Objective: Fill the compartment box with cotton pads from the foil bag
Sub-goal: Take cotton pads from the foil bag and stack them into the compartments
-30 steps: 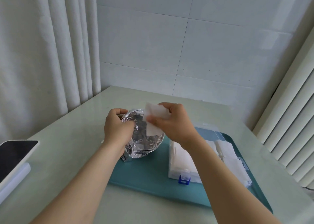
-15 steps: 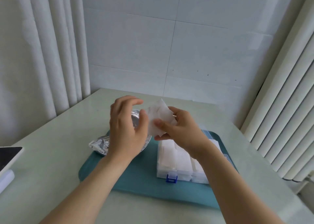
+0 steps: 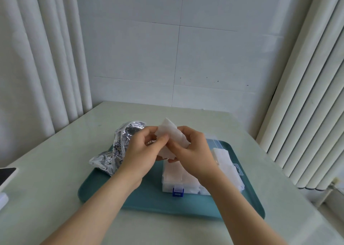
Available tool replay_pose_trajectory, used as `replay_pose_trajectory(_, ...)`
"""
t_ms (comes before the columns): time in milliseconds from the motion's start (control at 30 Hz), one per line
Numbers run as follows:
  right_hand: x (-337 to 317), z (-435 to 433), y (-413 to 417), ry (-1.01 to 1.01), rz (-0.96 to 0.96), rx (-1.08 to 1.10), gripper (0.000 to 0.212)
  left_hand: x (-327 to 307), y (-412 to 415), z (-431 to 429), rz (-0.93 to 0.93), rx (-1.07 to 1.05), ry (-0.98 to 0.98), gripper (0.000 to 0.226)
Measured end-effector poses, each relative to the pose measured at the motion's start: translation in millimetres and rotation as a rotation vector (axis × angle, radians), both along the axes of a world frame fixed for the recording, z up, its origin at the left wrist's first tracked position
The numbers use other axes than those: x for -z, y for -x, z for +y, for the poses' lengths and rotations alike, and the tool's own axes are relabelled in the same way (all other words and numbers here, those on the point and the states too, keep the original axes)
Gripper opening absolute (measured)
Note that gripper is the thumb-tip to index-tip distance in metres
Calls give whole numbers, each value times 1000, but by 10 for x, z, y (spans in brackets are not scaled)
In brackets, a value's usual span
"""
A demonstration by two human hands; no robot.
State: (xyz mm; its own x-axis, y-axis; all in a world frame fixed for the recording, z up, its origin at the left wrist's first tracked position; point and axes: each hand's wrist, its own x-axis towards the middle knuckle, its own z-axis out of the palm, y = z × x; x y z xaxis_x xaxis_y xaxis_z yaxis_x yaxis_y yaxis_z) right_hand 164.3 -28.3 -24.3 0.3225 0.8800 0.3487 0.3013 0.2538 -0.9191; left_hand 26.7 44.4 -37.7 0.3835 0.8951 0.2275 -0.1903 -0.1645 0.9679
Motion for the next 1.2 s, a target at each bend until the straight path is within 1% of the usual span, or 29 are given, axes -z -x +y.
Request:
replay_pose_trajectory(67, -12, -25, 2, 2, 9, -21, 11, 6, 9, 3, -2, 2, -4, 17)
replay_pose_trajectory(133, -41, -43, -5, 12, 82, -49, 14, 8, 12, 16, 6, -6, -34, 13)
replay_pose_trajectory(233, -56, -45, -33, 10, 176, -50, 12, 2, 10, 21, -31, -19, -34, 11)
replay_pose_trajectory(333, -15, -13, -61, -43, 141, 50, 9, 16, -6, 25, -63, -24, -35, 14)
replay_pose_trajectory(467, -14, -1, -67, -90, 57, 136, 10, 21, -19, -5, -84, 45, -43, 18)
replay_pose_trajectory(567, -42, 7, -57, -88, 113, 135, 16, 24, -22, -5, -83, 22, -38, 19)
replay_pose_trajectory(667, -52, -3, -68, -82, 192, 119, 12, 32, -17, 26, -107, -35, -17, 15)
replay_pose_trajectory(733, -54, -23, -88, -68, 196, 127, 9, 35, -19, 36, -129, -48, -7, 13)
replay_pose_trajectory(900, -53, -14, -97, -58, 215, 149, 11, 20, -25, 17, -146, -35, 17, 15)
replay_pose_trajectory(1033, -55, 0, -89, -108, 261, 191, 11, 31, -38, 20, -151, -36, 39, 16)
replay_pose_trajectory(1200, -85, -5, -78, -195, 258, 291, 13, 58, -43, 56, -138, -54, 66, 18)
